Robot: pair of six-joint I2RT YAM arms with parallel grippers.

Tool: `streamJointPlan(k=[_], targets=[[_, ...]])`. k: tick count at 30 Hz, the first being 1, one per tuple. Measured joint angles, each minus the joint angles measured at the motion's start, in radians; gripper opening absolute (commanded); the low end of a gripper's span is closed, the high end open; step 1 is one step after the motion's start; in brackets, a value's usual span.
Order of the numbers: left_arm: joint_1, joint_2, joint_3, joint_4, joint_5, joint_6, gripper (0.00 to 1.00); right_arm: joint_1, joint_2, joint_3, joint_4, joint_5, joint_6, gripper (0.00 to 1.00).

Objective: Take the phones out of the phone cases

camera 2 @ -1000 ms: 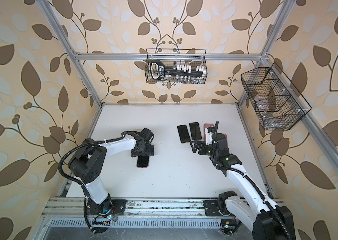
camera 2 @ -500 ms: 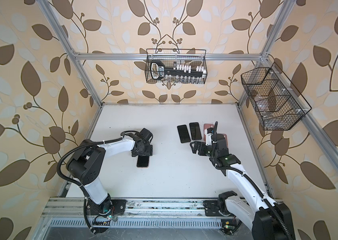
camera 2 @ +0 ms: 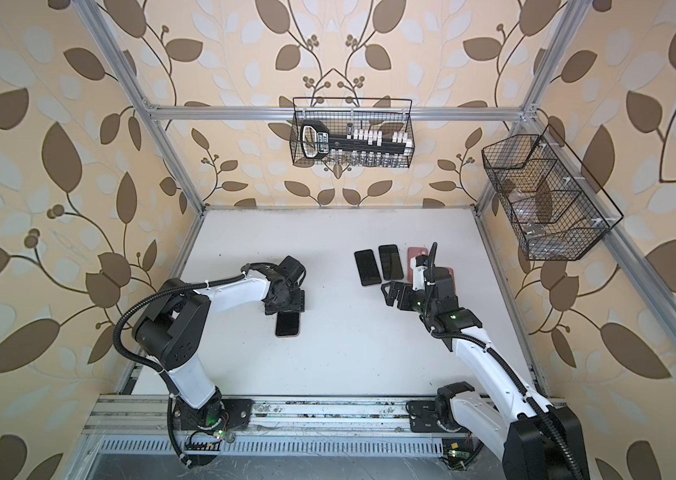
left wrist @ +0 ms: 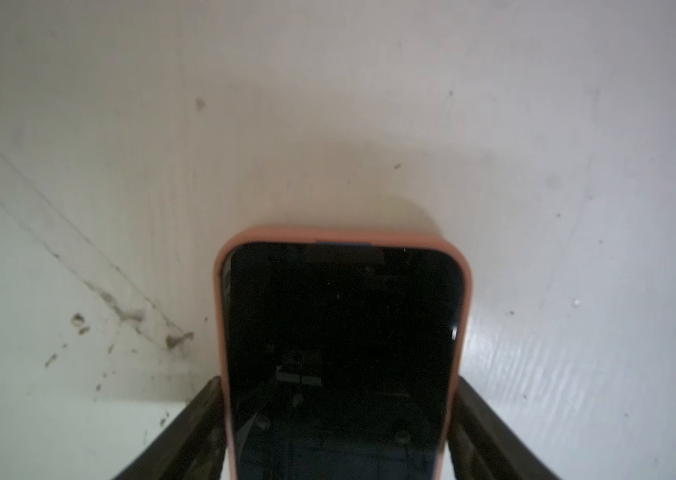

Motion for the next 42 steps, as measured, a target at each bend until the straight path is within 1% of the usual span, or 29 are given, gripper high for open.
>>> streamJointPlan(k=[5,11,15,19,24,30,32,36,42], targets=[[-0.093,0.038,0.108,-0.104,0.002,-0.054,0.66,-0.011,0.0,0.0,0.0,-0.008,0.0,1.0],[-0.177,0.084,0.264,-0.138,0.015,-0.119,0.65,-0.029,-0.01,-0.004,-0.003,-0.021,-0.001,1.0],[-0.214,0.148,0.352,-0.142,0.027,-0.152,0.65,-0.05,-0.034,-0.018,-0.009,-0.033,-0.004,1.0],[-0.239,0.245,0.436,-0.136,0.033,-0.176,0.66,-0.077,-0.061,-0.027,-0.019,-0.048,-0.008,1.0],[-0.256,0.328,0.486,-0.129,0.048,-0.202,0.67,-0.118,-0.103,-0.033,-0.047,-0.068,-0.022,1.0],[-0.262,0.35,0.513,-0.126,0.052,-0.215,0.72,-0.158,-0.129,-0.039,-0.072,-0.093,-0.038,1.0],[-0.262,0.351,0.514,-0.126,0.053,-0.216,0.76,-0.162,-0.129,-0.043,-0.077,-0.097,-0.042,1.0],[-0.262,0.352,0.514,-0.126,0.053,-0.224,0.81,-0.162,-0.129,-0.043,-0.083,-0.107,-0.046,1.0],[-0.262,0.352,0.519,-0.127,0.055,-0.239,0.94,-0.155,-0.124,-0.043,-0.091,-0.103,-0.045,1.0]])
